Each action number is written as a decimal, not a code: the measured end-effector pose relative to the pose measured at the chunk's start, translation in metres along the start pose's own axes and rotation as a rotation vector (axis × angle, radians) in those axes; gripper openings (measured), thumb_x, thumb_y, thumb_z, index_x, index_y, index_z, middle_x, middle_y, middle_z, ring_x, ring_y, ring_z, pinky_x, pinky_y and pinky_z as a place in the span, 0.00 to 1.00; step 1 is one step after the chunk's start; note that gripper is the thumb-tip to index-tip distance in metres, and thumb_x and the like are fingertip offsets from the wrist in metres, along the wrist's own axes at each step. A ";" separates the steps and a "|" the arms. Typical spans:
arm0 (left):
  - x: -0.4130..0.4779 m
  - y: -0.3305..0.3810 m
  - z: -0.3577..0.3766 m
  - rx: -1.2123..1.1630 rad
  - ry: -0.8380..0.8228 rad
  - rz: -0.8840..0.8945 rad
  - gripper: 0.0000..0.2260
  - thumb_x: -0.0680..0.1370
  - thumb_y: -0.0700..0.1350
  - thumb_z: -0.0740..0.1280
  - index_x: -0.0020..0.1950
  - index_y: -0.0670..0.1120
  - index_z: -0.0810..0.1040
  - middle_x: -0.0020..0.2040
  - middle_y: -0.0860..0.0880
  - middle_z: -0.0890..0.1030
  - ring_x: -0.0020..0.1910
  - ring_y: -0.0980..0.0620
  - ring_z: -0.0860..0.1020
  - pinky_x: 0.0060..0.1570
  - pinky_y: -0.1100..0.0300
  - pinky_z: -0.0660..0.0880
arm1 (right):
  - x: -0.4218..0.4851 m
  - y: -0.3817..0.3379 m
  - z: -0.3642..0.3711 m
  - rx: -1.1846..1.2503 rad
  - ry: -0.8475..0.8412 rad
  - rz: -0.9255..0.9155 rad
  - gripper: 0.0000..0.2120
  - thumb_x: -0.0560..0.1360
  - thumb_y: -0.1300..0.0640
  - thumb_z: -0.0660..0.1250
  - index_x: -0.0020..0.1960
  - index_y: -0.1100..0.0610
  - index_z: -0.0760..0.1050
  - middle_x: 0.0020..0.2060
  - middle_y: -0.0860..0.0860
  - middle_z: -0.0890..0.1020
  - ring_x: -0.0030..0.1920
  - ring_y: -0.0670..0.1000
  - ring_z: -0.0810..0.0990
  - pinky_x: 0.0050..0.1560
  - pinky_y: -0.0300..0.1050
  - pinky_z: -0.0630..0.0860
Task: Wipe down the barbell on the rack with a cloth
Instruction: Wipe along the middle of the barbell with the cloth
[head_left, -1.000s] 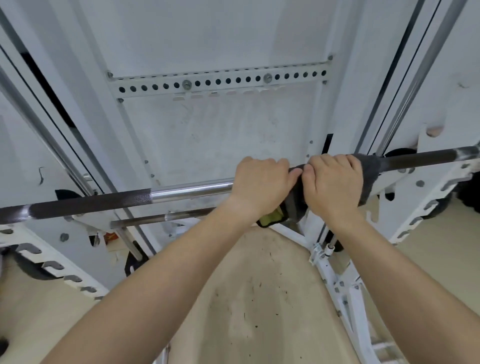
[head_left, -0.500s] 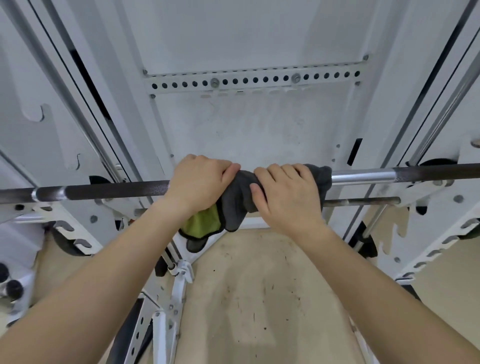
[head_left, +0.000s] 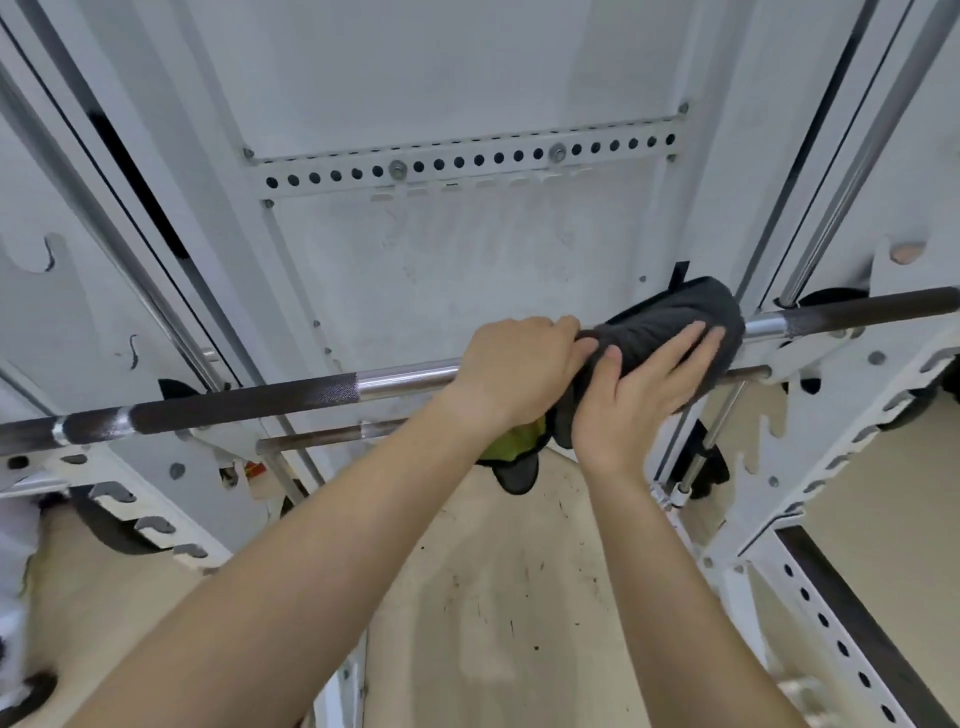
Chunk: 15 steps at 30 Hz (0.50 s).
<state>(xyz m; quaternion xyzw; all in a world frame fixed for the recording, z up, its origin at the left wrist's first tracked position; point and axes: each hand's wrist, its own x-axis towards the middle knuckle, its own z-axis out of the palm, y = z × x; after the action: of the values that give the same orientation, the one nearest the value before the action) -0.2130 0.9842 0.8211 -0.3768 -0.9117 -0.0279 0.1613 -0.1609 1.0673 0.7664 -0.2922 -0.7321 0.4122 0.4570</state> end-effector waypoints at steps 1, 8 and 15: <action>-0.002 -0.003 0.001 0.011 0.012 0.016 0.18 0.84 0.58 0.50 0.53 0.48 0.73 0.48 0.47 0.81 0.45 0.41 0.80 0.37 0.52 0.68 | -0.004 -0.012 0.000 0.126 -0.006 0.129 0.36 0.80 0.57 0.60 0.80 0.63 0.43 0.80 0.59 0.44 0.79 0.56 0.45 0.79 0.50 0.48; -0.039 -0.049 0.003 0.083 0.061 0.058 0.22 0.83 0.58 0.47 0.58 0.47 0.76 0.50 0.48 0.80 0.44 0.43 0.80 0.33 0.54 0.69 | -0.024 -0.059 0.006 0.957 -0.162 0.872 0.15 0.79 0.60 0.63 0.64 0.56 0.66 0.60 0.57 0.76 0.59 0.56 0.78 0.57 0.54 0.78; -0.092 -0.124 -0.013 0.009 0.047 -0.037 0.27 0.80 0.62 0.41 0.59 0.53 0.76 0.52 0.52 0.81 0.47 0.45 0.81 0.40 0.50 0.77 | -0.079 -0.098 0.029 1.149 -0.400 1.157 0.16 0.81 0.57 0.62 0.67 0.60 0.71 0.57 0.60 0.81 0.53 0.55 0.82 0.51 0.49 0.80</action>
<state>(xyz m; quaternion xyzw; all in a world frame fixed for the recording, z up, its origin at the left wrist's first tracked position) -0.2347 0.8310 0.8128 -0.3586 -0.9146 -0.0357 0.1837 -0.1595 0.9464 0.8112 -0.2650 -0.2100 0.9343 0.1128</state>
